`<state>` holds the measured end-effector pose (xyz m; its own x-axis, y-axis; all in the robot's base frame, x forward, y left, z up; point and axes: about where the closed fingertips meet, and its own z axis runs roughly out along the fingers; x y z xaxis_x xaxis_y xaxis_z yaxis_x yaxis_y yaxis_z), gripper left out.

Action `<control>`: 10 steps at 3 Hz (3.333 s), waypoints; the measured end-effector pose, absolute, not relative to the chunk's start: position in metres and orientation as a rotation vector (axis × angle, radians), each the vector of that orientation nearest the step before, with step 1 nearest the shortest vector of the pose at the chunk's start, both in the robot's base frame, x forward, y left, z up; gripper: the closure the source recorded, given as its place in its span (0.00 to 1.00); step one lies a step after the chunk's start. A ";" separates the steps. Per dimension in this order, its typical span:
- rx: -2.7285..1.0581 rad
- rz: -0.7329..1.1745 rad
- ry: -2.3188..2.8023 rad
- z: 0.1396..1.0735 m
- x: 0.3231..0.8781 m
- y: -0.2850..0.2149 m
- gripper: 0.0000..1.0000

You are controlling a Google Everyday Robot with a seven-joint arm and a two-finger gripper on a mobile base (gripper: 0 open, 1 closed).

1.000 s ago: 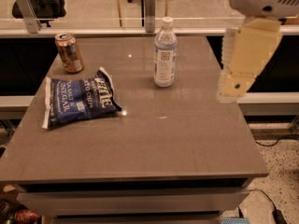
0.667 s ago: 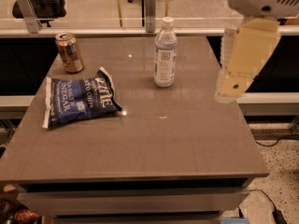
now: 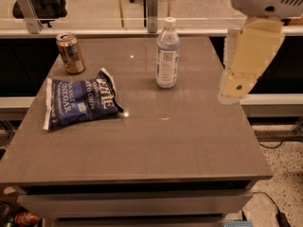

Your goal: Pick blue chip bag

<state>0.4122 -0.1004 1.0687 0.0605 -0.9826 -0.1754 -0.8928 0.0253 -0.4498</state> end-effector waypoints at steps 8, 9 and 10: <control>-2.061 -0.231 1.810 1.007 0.494 -0.005 0.00; -2.126 -0.207 1.788 0.992 0.498 0.016 0.00; -2.183 -0.182 1.771 0.976 0.505 0.035 0.00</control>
Offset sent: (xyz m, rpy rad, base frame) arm 0.0467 0.0256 -0.0291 -0.0383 0.0048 -0.0073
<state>0.5052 0.0355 0.9762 0.2220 -0.9696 -0.1029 -0.9283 -0.1779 -0.3266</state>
